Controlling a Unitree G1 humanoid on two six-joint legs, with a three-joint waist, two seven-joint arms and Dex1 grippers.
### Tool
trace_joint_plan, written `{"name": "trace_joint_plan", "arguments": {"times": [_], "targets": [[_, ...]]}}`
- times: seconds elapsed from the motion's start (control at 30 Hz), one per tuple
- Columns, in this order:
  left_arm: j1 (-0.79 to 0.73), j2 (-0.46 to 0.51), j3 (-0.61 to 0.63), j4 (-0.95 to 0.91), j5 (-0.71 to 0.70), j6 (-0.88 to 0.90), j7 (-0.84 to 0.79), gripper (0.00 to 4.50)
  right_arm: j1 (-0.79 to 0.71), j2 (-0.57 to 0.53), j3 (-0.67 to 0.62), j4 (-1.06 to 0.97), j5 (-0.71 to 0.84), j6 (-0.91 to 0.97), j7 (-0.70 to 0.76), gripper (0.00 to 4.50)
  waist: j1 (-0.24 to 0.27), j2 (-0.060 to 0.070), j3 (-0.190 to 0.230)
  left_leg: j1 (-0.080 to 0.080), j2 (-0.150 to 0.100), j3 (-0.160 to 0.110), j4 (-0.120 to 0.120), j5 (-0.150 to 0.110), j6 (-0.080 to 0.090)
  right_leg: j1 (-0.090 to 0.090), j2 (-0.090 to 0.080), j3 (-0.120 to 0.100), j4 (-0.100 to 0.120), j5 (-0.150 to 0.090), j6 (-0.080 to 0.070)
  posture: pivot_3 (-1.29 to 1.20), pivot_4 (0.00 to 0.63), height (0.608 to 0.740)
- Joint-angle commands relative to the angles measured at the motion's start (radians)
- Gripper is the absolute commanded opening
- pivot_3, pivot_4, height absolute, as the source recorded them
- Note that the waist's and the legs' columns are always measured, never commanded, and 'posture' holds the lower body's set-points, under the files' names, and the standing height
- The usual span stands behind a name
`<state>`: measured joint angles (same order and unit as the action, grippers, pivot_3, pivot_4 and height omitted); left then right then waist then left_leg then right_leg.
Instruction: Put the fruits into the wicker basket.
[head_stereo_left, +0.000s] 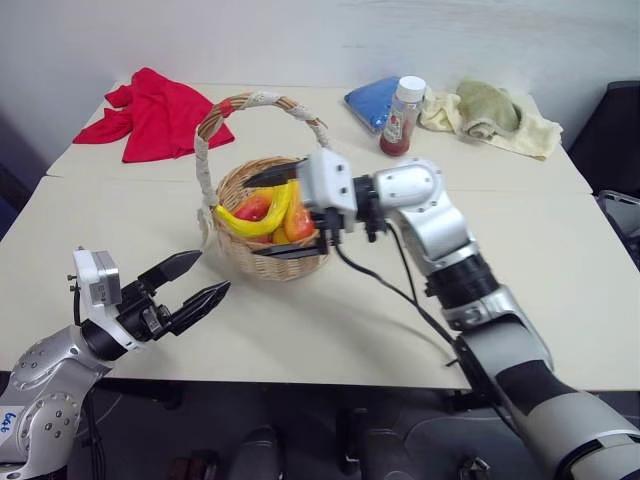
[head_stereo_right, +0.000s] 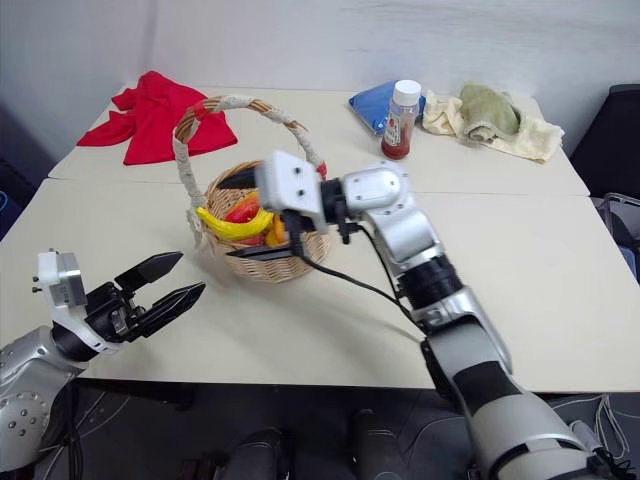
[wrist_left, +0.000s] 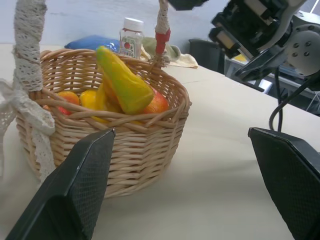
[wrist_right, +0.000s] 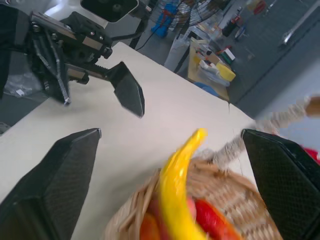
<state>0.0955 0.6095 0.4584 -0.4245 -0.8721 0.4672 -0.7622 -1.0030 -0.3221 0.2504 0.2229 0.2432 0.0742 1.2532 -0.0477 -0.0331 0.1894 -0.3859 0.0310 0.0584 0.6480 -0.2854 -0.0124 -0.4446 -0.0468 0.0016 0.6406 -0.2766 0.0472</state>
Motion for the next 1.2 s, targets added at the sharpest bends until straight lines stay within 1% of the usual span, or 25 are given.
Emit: {"name": "trace_joint_plan", "arguments": {"times": [0.03,0.1,0.2,0.23,0.33,0.47,0.57,0.67,0.7,0.73,0.77,0.87,1.0,1.07,1.13,1.2], "targets": [[0.001,0.012,0.013,-0.033,-0.006,-0.012,-0.007,4.50,0.052,-0.102,-0.063,-0.146,0.115,0.214,0.042,4.45,0.002,0.000,0.000,0.000,0.000,0.000,0.000,0.000,0.000,0.000,0.000,0.000,0.000,0.000,0.000,0.00,0.150,0.740],[0.000,0.013,0.013,-0.030,-0.005,-0.012,-0.009,4.50,0.062,-0.156,-0.072,-0.122,0.093,0.264,0.021,4.45,0.001,0.000,0.000,0.000,0.000,0.000,0.000,0.000,0.000,0.000,0.000,0.000,0.000,0.000,0.000,0.00,0.150,0.740],[-0.002,0.014,0.008,-0.028,-0.004,-0.011,-0.012,4.50,0.017,-0.160,-0.082,-0.009,0.040,0.309,-0.084,4.45,-0.010,0.000,0.000,0.001,0.000,0.001,-0.001,0.000,0.000,0.000,0.001,0.001,0.001,0.000,-0.001,0.00,0.150,0.740],[-0.004,0.013,0.005,-0.027,-0.002,-0.011,-0.014,4.50,-0.007,-0.150,-0.087,0.032,0.029,0.360,-0.126,4.45,-0.011,0.000,0.000,0.002,0.000,0.001,-0.001,0.000,0.000,0.000,0.001,0.002,0.001,-0.001,-0.001,0.00,0.150,0.740],[-0.010,0.012,-0.001,-0.025,-0.001,-0.012,-0.013,4.50,-0.059,-0.116,-0.102,0.106,0.042,0.401,-0.156,4.45,-0.012,0.001,0.000,0.002,0.001,0.002,-0.001,0.000,0.000,-0.001,0.003,0.002,0.003,-0.001,-0.002,0.00,0.150,0.740],[-0.019,0.009,-0.010,-0.020,0.004,-0.016,-0.014,4.50,-0.153,-0.016,-0.112,0.280,-0.017,0.269,-0.267,4.45,-0.012,0.001,0.000,0.002,0.001,0.002,-0.001,0.000,0.000,-0.001,0.004,0.002,0.003,-0.001,-0.002,0.00,0.150,0.740],[-0.019,0.013,-0.026,-0.022,0.023,-0.021,-0.023,4.50,-0.183,0.028,-0.101,0.371,-0.046,0.182,-0.263,3.82,-0.010,0.001,0.000,0.001,0.001,0.002,-0.001,0.000,0.000,-0.001,0.003,0.002,0.002,-0.001,-0.002,0.00,0.150,0.740],[-0.015,0.007,-0.024,-0.031,0.025,-0.026,-0.016,4.50,-0.191,0.047,-0.102,0.404,-0.044,0.160,-0.225,2.80,-0.006,0.001,0.000,0.000,0.001,0.002,0.000,0.000,0.000,-0.001,0.002,0.002,0.001,-0.001,-0.002,0.00,0.150,0.740],[-0.014,0.005,-0.022,-0.032,0.024,-0.027,-0.014,4.50,-0.193,0.049,-0.103,0.413,-0.047,0.153,-0.221,2.52,-0.006,0.001,0.000,0.000,0.001,0.002,0.000,0.000,0.000,-0.001,0.002,0.001,0.000,-0.001,-0.001,0.00,0.150,0.740],[-0.011,0.004,-0.019,-0.035,0.024,-0.029,-0.012,4.50,-0.193,0.048,-0.106,0.422,-0.055,0.139,-0.226,2.15,-0.006,0.001,0.000,-0.001,0.000,0.002,0.000,0.000,0.000,-0.001,0.002,0.002,0.000,0.000,-0.001,0.00,0.150,0.740],[-0.005,0.002,-0.016,-0.038,0.024,-0.031,-0.010,4.50,-0.189,0.040,-0.108,0.420,-0.058,0.134,-0.215,1.78,-0.007,0.001,0.000,-0.001,0.000,0.002,0.000,0.000,0.000,-0.001,0.002,0.002,-0.001,0.000,0.000,0.00,0.150,0.740],[0.017,-0.003,-0.009,-0.052,0.021,-0.038,-0.005,4.50,-0.169,0.003,-0.111,0.383,-0.060,0.134,-0.179,0.92,-0.007,0.001,0.001,-0.001,0.000,0.002,-0.001,0.000,0.000,-0.001,0.001,0.002,-0.001,0.000,0.000,0.00,0.150,0.740],[0.038,-0.005,-0.007,-0.060,0.021,-0.050,0.002,4.50,-0.135,-0.050,-0.133,0.317,-0.021,0.216,-0.129,0.92,-0.006,0.001,0.001,-0.001,0.000,0.001,-0.002,0.000,0.000,-0.001,0.001,0.001,-0.002,0.000,0.000,0.00,0.150,0.740],[0.041,-0.005,-0.006,-0.060,0.022,-0.054,0.005,4.50,-0.119,-0.093,-0.120,0.298,-0.035,0.253,-0.098,1.32,-0.007,0.001,0.001,-0.001,0.001,0.001,-0.001,0.000,0.000,-0.001,0.001,0.001,-0.002,0.000,0.000,0.00,0.150,0.740],[0.040,-0.004,-0.005,-0.056,0.024,-0.058,0.006,4.50,-0.133,-0.100,-0.147,0.341,-0.049,0.247,-0.156,1.80,-0.008,0.001,0.001,-0.001,0.001,0.001,-0.001,0.000,0.000,-0.001,0.001,0.001,-0.002,0.000,0.000,0.00,0.150,0.740],[0.038,-0.004,-0.006,-0.052,0.025,-0.059,0.005,4.50,-0.164,-0.092,-0.158,0.417,-0.089,0.173,-0.239,2.47,-0.011,0.001,0.001,0.000,0.000,0.002,-0.001,0.000,0.000,-0.001,0.002,0.002,-0.001,0.000,0.000,0.00,0.150,0.740]]}}
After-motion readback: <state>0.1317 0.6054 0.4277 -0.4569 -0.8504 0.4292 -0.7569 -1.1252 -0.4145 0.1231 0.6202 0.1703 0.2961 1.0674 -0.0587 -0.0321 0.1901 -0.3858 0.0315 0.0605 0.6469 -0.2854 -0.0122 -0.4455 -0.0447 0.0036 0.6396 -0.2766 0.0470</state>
